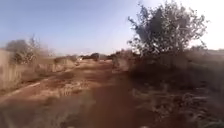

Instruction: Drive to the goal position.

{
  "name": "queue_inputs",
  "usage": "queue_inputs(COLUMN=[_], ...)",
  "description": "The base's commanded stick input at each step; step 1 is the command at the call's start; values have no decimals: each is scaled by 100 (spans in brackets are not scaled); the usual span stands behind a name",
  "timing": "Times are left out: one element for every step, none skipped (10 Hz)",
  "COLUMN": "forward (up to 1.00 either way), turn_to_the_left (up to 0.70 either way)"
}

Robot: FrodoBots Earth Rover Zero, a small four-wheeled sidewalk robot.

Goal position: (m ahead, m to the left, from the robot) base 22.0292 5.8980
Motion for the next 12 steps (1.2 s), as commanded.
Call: queue_inputs(forward=[70, 70, 70, 70, 70, 70, 70, 70, 70, 70, 70, 70], turn_to_the_left=[0, 0, 0, 10, 23, 31, 35, 34, 17, 0, 0, 0])
